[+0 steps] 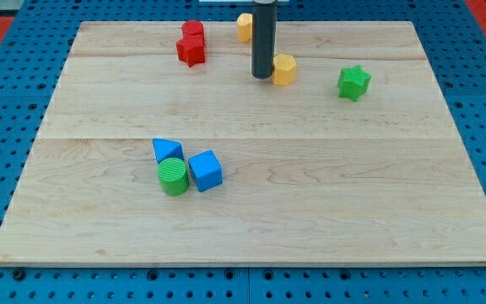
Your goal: Separate the hexagon from the heart and red star
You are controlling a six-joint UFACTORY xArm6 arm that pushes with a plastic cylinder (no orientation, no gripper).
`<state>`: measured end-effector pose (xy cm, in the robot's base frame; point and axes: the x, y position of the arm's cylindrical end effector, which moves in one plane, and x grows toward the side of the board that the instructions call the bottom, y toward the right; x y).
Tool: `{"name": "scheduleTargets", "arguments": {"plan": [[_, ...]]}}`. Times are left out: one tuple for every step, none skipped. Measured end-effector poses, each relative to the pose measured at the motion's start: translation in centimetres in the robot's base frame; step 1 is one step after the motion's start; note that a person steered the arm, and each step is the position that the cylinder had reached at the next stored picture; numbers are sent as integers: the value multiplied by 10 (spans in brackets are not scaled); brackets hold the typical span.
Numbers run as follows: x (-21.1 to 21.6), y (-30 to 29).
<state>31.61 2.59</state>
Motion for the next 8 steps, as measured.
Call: {"name": "scheduleTargets", "arguments": {"plan": [[0, 4], [1, 4], [-1, 4], [-4, 16], [-33, 21], [-41, 22], [-59, 22], [-74, 28]]}}
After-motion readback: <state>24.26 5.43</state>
